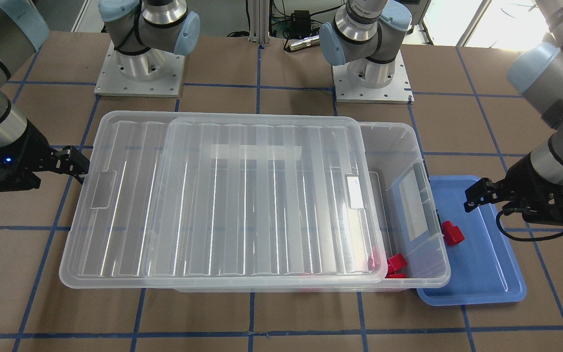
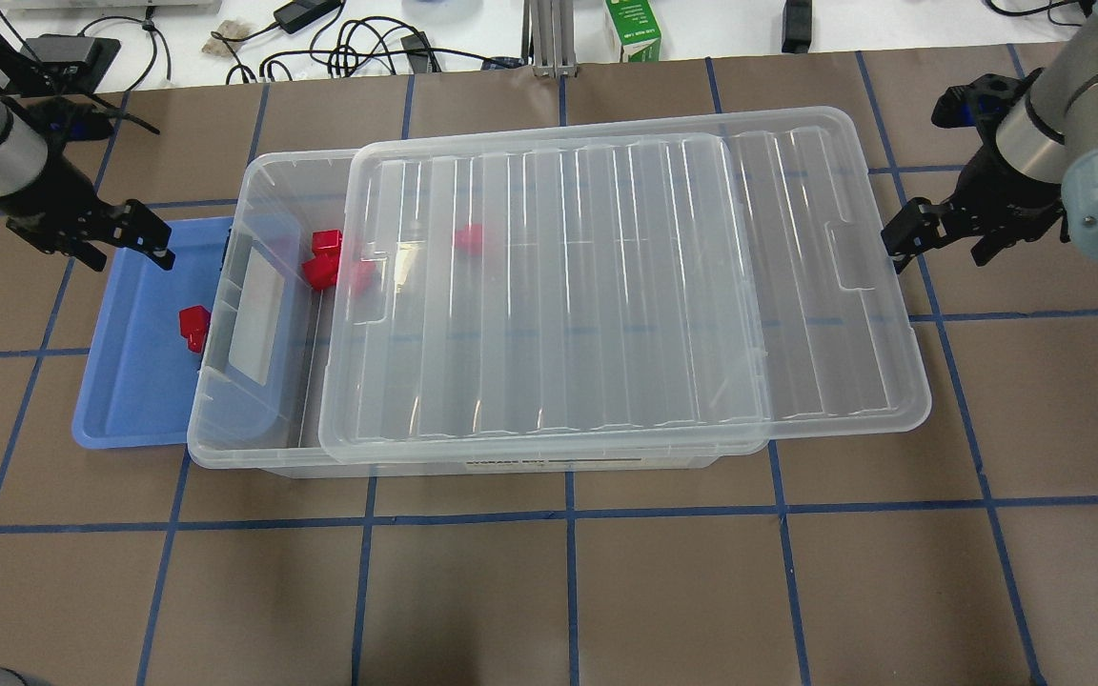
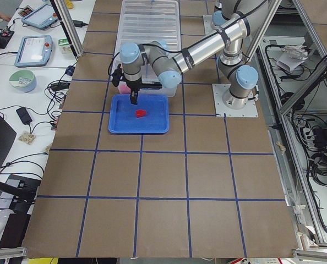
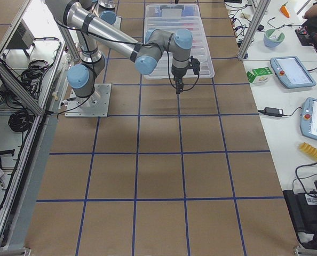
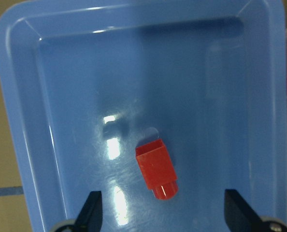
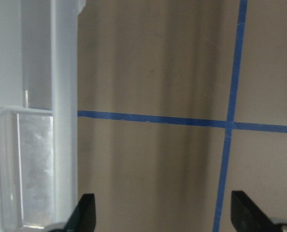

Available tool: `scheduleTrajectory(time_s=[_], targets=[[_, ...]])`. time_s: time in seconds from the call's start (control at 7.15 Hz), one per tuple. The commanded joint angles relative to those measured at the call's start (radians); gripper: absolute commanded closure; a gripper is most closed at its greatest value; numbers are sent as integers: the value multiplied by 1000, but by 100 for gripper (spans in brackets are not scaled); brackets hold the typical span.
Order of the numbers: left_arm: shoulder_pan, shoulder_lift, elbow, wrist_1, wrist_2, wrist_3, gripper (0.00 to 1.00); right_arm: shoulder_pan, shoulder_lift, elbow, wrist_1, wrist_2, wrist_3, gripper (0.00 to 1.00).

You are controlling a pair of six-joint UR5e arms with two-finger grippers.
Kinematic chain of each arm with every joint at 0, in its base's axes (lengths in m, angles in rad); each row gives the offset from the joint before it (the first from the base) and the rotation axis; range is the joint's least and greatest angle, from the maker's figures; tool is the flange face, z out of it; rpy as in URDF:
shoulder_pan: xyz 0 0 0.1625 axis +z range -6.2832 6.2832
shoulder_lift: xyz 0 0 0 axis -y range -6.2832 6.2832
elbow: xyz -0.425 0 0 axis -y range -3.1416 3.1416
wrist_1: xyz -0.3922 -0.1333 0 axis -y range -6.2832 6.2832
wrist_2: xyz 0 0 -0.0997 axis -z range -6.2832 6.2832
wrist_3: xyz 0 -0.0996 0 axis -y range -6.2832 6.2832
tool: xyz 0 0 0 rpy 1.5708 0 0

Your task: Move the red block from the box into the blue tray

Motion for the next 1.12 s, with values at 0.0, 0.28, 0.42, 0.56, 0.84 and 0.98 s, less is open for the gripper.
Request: scheduleTrajectory(time_s=[0.0,0.28,0.42,0.56,0.84,0.98], targets=[[-113,52,127,-175,1,-176,2,88,-4,0,-6,2,82,0],[-265,101,109,-181,70,-333,0,132,-5,0,-7,2,98,0],[-323,128,95,-181,72,-367,0,161,-2,-2,-10,2,108,0],[-363,143,92,-181,72,-421,0,168,-4,-2,-10,2,128,0],[-410,146,77,-173,70,-495,0,166,-1,-24,-23,0,125,0],[-416,149,75,-169,69,-493,0,166,-4,-96,-21,-12,127,0]])
